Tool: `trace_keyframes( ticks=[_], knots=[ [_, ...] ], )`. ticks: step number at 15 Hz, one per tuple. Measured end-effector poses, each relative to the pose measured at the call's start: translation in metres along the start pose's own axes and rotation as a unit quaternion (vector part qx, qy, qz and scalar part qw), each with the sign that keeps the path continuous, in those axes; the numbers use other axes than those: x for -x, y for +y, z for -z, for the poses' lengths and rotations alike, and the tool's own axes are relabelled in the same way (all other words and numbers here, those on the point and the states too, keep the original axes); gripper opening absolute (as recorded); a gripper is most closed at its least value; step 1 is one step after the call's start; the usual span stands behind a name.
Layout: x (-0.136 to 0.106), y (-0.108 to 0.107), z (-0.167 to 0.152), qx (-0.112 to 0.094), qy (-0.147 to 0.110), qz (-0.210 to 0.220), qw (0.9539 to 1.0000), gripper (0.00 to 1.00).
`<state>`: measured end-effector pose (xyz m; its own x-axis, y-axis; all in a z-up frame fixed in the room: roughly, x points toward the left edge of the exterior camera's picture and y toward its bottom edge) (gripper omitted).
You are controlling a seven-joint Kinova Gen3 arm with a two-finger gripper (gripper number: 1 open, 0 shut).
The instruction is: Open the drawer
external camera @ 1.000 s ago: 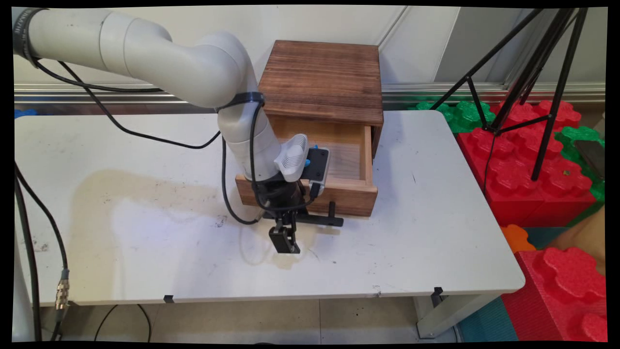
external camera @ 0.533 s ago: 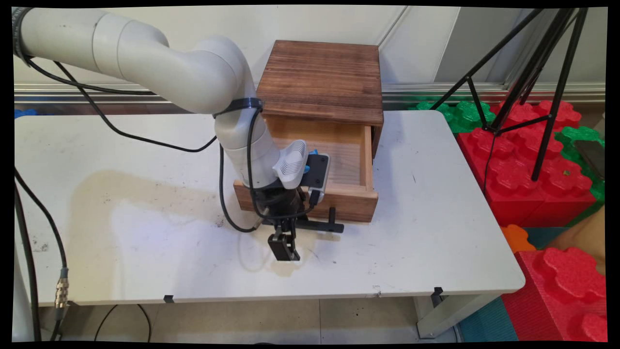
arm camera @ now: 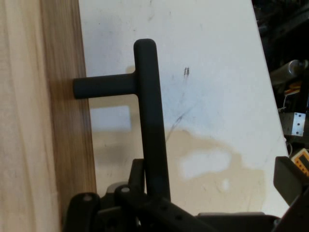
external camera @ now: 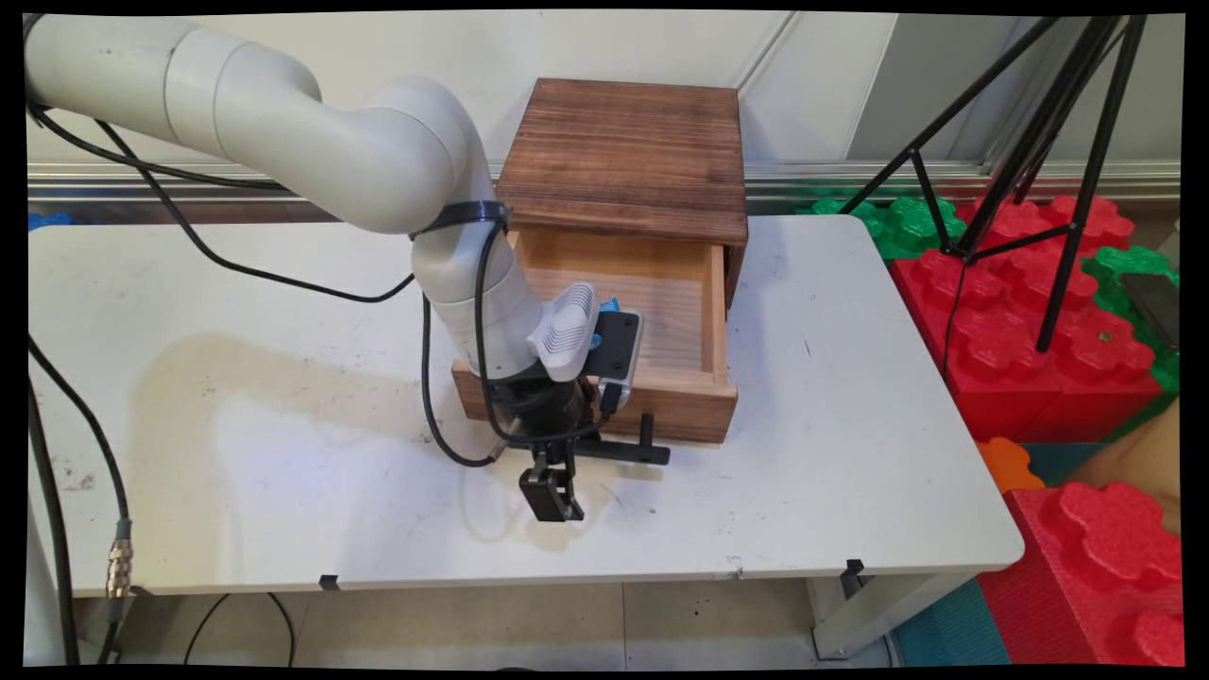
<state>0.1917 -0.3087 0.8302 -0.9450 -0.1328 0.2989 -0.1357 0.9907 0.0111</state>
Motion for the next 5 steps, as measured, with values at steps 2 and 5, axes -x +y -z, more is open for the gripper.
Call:
trace_keyframes(
  ticks=[2, 5],
  knots=[
    [0.0005, 0.0014, 0.0005, 0.0, 0.0, -0.001, 1.0, 1.0],
    [0.0021, 0.0032, 0.0023, -0.002, 0.0, -0.001, 1.0, 1.0]
  ],
)
